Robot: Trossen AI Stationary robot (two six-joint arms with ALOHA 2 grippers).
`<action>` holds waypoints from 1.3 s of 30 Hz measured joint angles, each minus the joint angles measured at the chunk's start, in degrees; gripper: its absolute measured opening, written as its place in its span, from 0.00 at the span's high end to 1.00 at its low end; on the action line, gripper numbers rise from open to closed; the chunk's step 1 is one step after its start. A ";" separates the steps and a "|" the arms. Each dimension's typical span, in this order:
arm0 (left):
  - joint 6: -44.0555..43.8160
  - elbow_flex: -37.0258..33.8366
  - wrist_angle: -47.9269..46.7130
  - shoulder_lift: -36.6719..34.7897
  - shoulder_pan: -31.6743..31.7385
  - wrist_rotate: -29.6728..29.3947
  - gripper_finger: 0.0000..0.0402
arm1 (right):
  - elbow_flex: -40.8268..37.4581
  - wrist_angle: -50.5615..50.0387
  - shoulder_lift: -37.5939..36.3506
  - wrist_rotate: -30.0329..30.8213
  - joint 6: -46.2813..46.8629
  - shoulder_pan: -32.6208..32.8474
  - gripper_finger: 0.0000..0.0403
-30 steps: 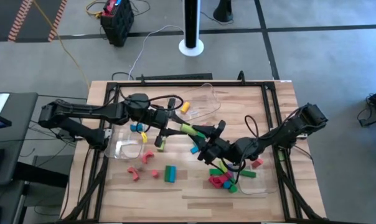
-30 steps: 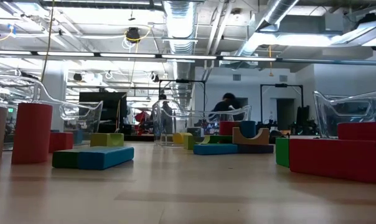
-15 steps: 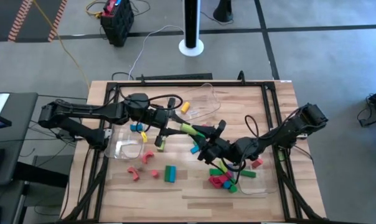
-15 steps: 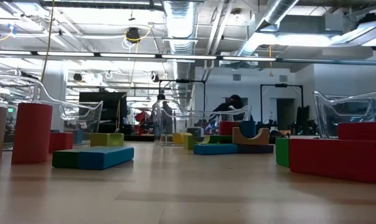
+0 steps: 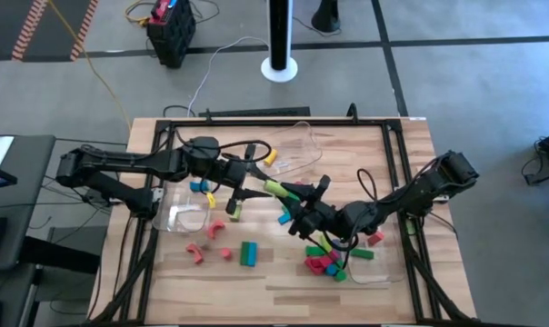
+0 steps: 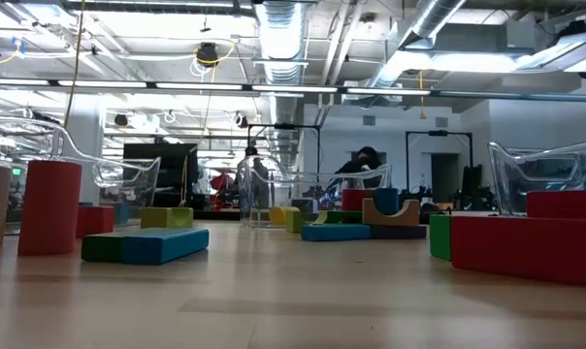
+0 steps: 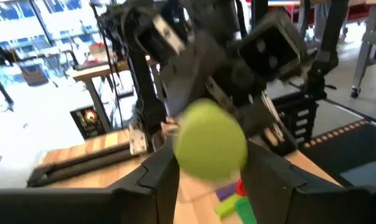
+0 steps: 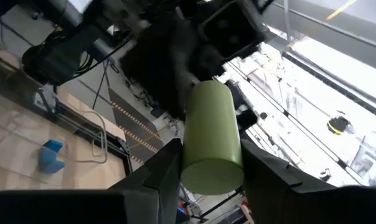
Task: Sort blocks by size
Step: Put the light green cylindrical block into the top transparent bin
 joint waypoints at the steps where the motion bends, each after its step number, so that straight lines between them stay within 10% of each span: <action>1: 0.07 -0.02 -0.06 0.04 0.00 -0.35 0.59 | 0.02 0.26 -0.09 0.42 0.20 0.00 0.57; 25: 5.19 -0.09 -22.50 -8.34 -0.02 -15.79 0.50 | 0.04 -16.41 -0.15 11.58 15.19 -6.62 0.58; 39: 1.43 -0.09 -40.81 -9.63 -3.44 -16.70 0.50 | 3.44 -38.93 -0.18 -2.29 38.27 -21.82 0.58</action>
